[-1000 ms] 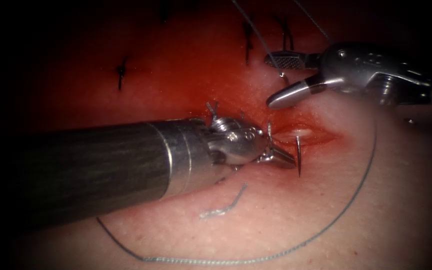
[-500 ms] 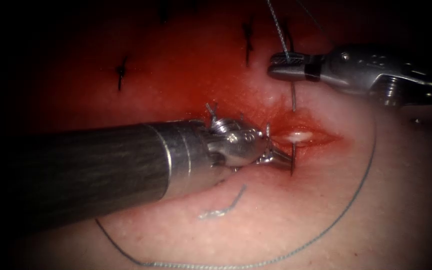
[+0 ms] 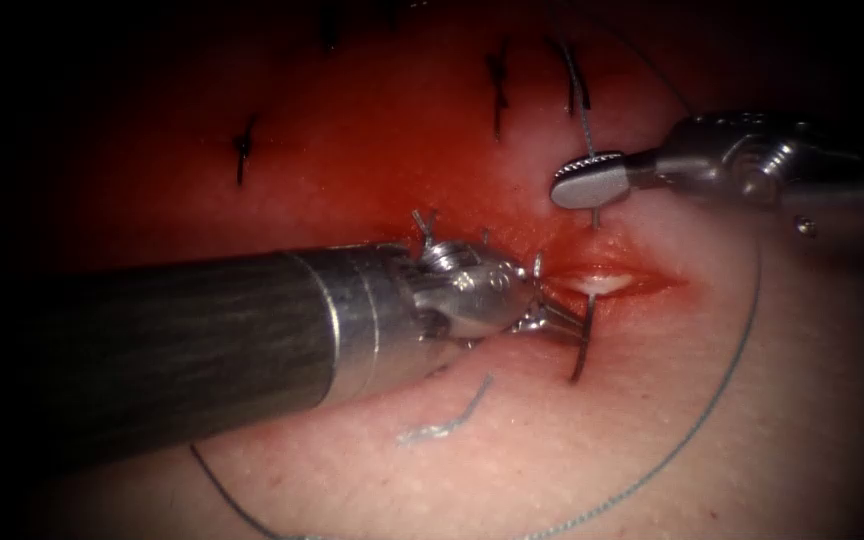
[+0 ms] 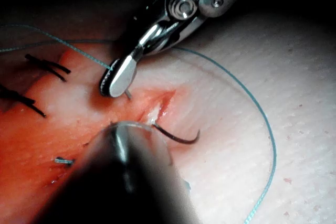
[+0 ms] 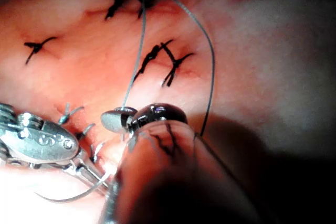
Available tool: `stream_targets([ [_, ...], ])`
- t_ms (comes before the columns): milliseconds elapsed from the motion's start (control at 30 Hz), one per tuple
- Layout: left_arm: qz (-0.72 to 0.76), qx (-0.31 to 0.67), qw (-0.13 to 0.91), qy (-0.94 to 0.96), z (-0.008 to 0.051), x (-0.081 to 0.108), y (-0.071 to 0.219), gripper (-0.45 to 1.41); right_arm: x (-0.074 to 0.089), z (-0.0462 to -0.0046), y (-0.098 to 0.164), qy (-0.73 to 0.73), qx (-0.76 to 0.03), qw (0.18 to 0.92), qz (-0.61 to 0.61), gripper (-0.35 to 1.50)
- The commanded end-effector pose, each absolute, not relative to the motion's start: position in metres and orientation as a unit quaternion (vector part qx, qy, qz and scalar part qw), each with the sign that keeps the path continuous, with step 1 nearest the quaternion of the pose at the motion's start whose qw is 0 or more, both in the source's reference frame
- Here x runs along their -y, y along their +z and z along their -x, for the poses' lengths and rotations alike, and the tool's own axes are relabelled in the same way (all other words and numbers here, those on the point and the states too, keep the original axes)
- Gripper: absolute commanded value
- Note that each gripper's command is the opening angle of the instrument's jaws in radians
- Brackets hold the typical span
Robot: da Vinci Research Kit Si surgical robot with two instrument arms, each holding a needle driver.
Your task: Wound Closure
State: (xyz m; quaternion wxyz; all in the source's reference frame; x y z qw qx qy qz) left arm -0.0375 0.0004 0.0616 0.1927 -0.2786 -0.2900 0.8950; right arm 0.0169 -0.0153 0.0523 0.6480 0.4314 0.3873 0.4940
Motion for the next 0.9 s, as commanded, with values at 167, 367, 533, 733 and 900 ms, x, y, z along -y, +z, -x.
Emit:
stream_targets([
  [167, 0.293, 0.261, 0.154, 0.907, 0.0375, -0.0006, 0.0611, -0.45, 0.0151, -0.0178, 0.0523, 0.489, -0.41, 0.627, -0.448, -0.35],
  [367, 0.312, 0.249, 0.107, 0.91, 0.0373, -0.0002, 0.0605, -0.45, 0.0123, -0.0166, 0.0522, 0.457, -0.486, 0.642, -0.378, 1.06],
  [533, 0.339, 0.24, 0.093, 0.905, 0.0365, -0.0008, 0.0593, -0.45, 0.0097, -0.0148, 0.0543, 0.428, -0.548, 0.637, -0.333, 1.31],
  [733, 0.402, 0.205, 0.02, 0.892, 0.036, -0.0012, 0.0592, -0.45, 0.0095, -0.0125, 0.057, 0.418, -0.555, 0.647, -0.313, 1.28],
  [900, 0.455, 0.167, -0.015, 0.875, 0.036, -0.0015, 0.0587, 0.14, 0.0103, -0.0114, 0.0577, 0.412, -0.559, 0.65, -0.308, 1.16],
])
